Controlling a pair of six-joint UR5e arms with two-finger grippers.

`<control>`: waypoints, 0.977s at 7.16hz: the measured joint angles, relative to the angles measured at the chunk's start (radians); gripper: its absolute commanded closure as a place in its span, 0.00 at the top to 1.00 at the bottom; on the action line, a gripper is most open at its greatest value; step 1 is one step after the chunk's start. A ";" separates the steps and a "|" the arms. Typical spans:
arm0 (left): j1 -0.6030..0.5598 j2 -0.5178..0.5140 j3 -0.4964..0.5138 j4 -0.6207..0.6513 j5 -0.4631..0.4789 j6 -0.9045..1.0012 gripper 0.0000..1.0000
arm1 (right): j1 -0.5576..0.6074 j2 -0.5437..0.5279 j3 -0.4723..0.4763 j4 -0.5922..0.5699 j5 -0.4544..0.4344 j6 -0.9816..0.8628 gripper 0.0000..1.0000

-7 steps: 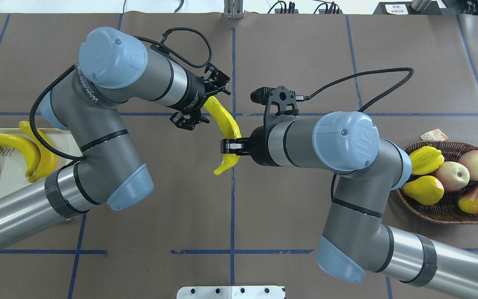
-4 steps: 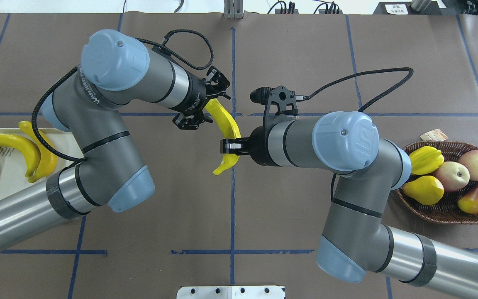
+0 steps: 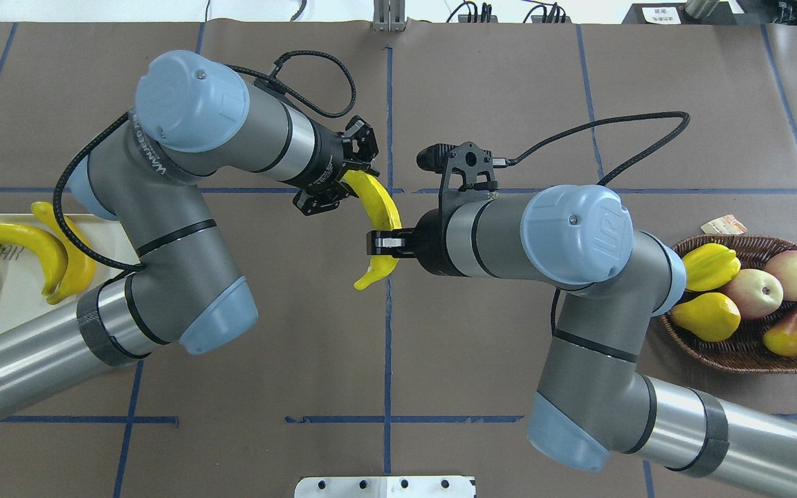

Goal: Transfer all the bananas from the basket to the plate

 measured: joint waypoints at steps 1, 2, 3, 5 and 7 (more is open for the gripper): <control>0.000 0.000 0.000 0.000 0.000 0.002 0.00 | 0.000 0.000 0.001 0.000 0.000 0.000 1.00; 0.000 -0.001 0.000 -0.001 0.000 0.002 0.00 | 0.000 0.000 0.004 0.001 0.000 0.001 1.00; -0.001 -0.001 -0.001 0.000 0.000 0.005 0.00 | 0.001 0.000 0.007 0.001 -0.001 0.001 1.00; -0.002 0.000 -0.001 0.000 0.000 0.016 0.00 | 0.003 0.000 0.009 0.001 0.000 0.002 1.00; -0.009 0.012 -0.003 0.005 0.000 0.034 0.00 | 0.011 -0.002 0.016 -0.006 0.004 0.003 1.00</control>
